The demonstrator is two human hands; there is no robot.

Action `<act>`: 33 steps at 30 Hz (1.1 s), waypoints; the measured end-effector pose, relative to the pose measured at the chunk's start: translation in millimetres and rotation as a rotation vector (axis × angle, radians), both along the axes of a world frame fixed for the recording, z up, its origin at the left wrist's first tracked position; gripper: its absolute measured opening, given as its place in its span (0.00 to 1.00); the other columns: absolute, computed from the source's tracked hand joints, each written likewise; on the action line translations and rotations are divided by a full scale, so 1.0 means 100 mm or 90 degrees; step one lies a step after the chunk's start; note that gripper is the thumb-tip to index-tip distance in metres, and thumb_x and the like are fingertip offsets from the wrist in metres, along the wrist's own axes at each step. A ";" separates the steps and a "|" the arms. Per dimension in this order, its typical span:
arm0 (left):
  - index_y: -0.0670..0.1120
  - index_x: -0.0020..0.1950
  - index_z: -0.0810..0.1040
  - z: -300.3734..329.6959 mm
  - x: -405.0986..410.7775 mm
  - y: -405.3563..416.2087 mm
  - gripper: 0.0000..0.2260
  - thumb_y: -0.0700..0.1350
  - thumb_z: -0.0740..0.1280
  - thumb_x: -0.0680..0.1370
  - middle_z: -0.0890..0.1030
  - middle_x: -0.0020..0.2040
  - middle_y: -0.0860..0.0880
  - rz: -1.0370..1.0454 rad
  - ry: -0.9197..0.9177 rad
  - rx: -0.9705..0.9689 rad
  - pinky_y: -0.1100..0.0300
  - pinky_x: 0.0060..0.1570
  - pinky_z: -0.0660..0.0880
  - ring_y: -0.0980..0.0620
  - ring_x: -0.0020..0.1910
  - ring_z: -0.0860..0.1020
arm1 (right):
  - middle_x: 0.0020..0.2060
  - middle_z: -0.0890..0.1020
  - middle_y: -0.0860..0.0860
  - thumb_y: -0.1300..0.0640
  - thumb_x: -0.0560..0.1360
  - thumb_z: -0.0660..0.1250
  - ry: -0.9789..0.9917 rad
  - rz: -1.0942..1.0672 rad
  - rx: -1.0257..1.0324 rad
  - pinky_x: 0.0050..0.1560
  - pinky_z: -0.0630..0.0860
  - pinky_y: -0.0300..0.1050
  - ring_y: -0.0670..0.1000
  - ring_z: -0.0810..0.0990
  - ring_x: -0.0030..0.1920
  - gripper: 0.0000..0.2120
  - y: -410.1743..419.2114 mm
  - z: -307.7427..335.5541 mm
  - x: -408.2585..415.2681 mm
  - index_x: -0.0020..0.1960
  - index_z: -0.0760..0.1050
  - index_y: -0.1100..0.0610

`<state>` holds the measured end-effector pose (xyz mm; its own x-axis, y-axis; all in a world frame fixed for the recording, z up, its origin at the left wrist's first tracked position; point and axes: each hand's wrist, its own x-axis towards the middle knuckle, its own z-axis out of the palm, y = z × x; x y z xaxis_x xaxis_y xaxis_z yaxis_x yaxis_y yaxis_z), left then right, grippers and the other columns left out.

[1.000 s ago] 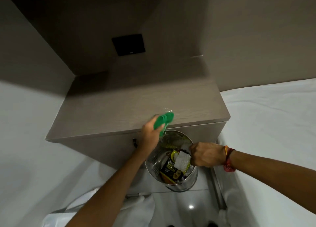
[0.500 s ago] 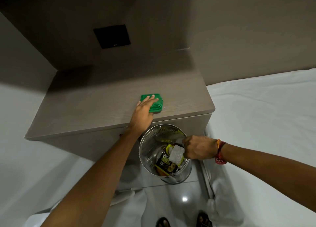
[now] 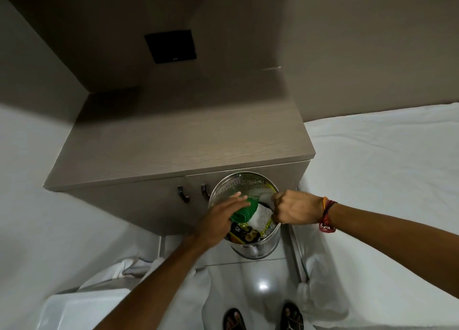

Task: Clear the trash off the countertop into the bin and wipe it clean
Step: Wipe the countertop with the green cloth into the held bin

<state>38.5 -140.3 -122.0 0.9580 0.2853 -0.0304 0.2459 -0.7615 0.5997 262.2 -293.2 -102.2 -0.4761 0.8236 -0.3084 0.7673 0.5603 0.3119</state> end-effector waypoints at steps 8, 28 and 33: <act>0.46 0.76 0.69 0.04 -0.12 -0.17 0.34 0.24 0.59 0.72 0.69 0.77 0.47 0.005 -0.011 0.087 0.50 0.74 0.68 0.48 0.78 0.64 | 0.30 0.81 0.51 0.64 0.67 0.70 0.106 -0.032 0.064 0.37 0.82 0.46 0.54 0.80 0.34 0.07 -0.06 0.03 -0.17 0.35 0.77 0.54; 0.38 0.67 0.76 0.26 -1.21 -0.08 0.17 0.38 0.68 0.79 0.80 0.64 0.35 0.855 -0.436 -0.924 0.44 0.58 0.79 0.36 0.63 0.79 | 0.38 0.87 0.54 0.59 0.66 0.77 0.099 -0.118 -0.002 0.38 0.83 0.44 0.54 0.85 0.35 0.12 -0.11 -0.68 -1.06 0.49 0.84 0.57; 0.39 0.66 0.76 0.27 -1.77 -0.19 0.18 0.36 0.70 0.76 0.83 0.61 0.37 0.930 -0.512 -0.755 0.54 0.45 0.83 0.39 0.58 0.83 | 0.42 0.87 0.55 0.59 0.69 0.73 0.084 -0.225 -0.125 0.39 0.84 0.47 0.56 0.86 0.39 0.14 -0.11 -1.44 -1.36 0.55 0.83 0.58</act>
<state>-138.4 -159.0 -95.2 -0.0262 0.8566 -0.5154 -0.3332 0.4786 0.8123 126.2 -304.0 -246.2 -0.2205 0.8751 -0.4307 0.9493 0.2939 0.1111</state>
